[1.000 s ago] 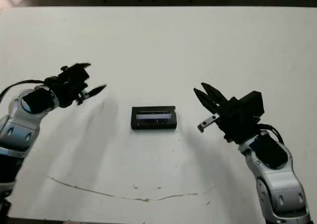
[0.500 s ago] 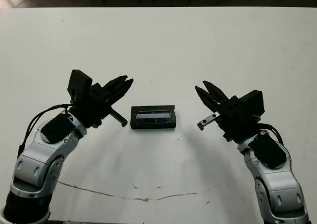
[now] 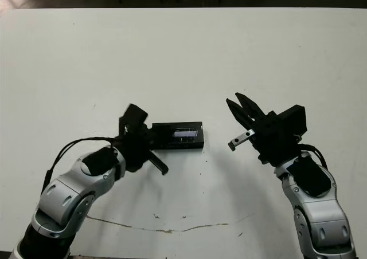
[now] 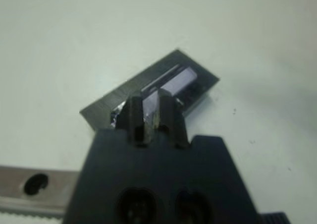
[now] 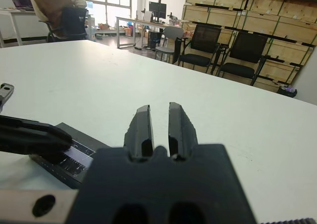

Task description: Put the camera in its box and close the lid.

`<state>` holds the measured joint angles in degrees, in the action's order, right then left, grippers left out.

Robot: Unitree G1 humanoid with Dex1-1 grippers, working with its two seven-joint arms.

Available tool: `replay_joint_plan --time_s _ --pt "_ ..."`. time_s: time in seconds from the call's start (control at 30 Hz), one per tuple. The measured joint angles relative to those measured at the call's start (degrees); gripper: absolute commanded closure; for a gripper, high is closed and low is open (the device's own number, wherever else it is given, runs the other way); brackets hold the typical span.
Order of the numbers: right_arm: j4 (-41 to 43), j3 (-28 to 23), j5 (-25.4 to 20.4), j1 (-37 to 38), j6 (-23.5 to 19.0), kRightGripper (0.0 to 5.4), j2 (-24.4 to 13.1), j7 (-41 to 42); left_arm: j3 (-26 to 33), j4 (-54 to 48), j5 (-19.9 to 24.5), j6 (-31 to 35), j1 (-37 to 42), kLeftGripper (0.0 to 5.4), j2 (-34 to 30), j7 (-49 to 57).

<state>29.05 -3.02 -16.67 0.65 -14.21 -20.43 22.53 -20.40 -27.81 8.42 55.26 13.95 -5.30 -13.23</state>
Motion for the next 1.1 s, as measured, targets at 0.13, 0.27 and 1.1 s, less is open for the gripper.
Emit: replay_joint_plan --time_s 0.13,0.27,1.1 --pt "0.1 -0.1 -0.1 0.0 0.0 5.4 0.1 -0.2 -1.3 2.9 -0.2 0.2 1.9 5.37 0.4 -0.1" --pt "0.2 -0.2 -0.2 0.0 0.0 5.4 0.1 -0.2 -3.5 3.8 -0.9 -0.2 3.0 5.37 -1.7 -1.0" --pt "0.6 -0.2 -0.3 -0.3 0.0 5.4 0.4 -0.5 21.5 -8.8 13.4 -0.4 -2.9 5.37 -4.0 -3.6"
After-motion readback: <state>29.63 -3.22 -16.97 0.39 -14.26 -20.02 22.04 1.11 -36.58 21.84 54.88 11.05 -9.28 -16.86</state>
